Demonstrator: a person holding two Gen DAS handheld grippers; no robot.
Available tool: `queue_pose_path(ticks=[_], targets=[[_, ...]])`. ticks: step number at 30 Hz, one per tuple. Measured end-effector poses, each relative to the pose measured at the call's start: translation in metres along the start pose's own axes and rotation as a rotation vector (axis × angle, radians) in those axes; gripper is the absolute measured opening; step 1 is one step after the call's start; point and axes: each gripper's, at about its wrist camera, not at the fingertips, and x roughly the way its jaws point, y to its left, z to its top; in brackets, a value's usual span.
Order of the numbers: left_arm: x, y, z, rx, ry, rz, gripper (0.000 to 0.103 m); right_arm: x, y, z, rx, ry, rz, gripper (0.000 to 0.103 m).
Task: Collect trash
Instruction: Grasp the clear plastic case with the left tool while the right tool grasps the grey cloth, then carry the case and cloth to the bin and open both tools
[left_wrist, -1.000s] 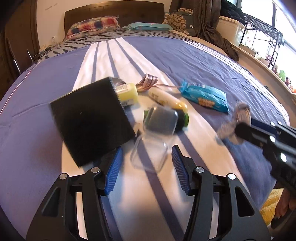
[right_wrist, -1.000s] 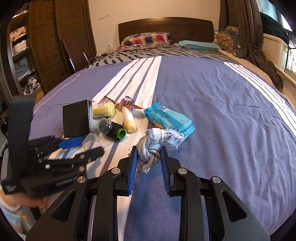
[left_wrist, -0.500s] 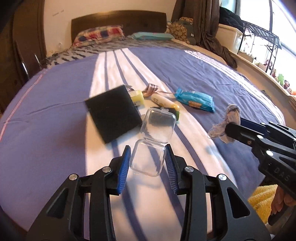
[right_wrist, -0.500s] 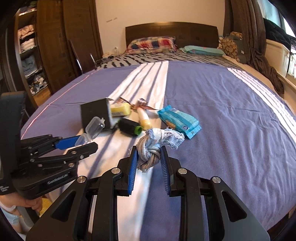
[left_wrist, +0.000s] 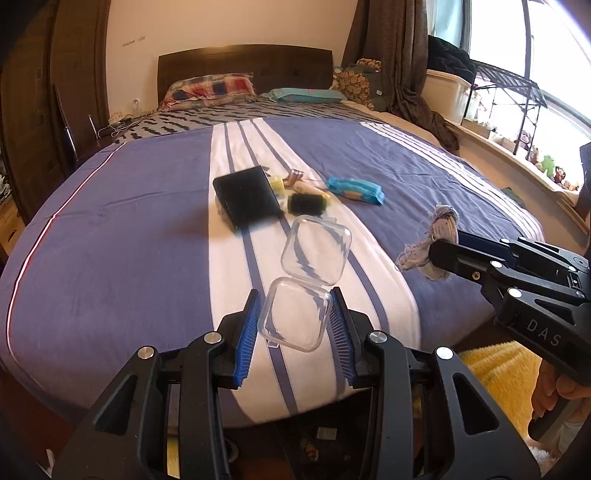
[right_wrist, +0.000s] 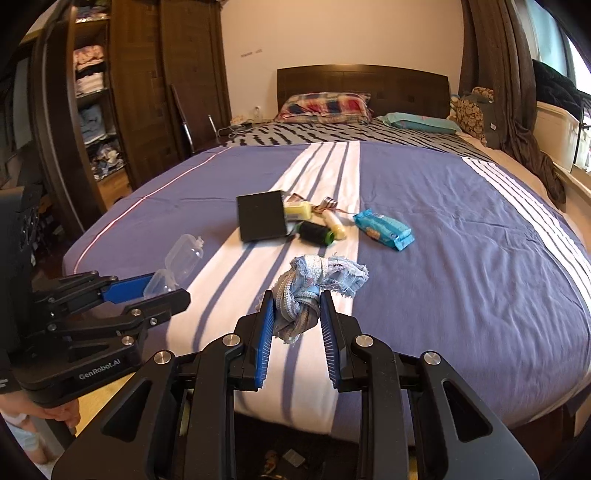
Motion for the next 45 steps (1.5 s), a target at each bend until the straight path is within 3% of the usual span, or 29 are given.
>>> queue_pose_path(ticks=[7,14,27,36,45], targets=[[-0.019,-0.010,-0.035,-0.002,0.012,-0.011,0.036,-0.016,0.013,-0.029,-0.016,0.031,0.011,0.025],[-0.012,-0.012,-0.074,-0.021,0.082,-0.025,0.036,-0.009,0.010,-0.064,-0.007,0.116,0.007,0.025],[0.040,-0.015,-0.150,-0.040,0.308,-0.062,0.036,0.041,0.000,-0.144,0.060,0.354,0.039,0.026],[0.082,-0.012,-0.189,-0.074,0.462,-0.104,0.036,0.072,0.000,-0.177,0.109,0.478,0.084,0.025],[0.120,-0.009,-0.206,-0.107,0.587,-0.140,0.036,0.104,-0.004,-0.195,0.152,0.589,0.105,0.026]])
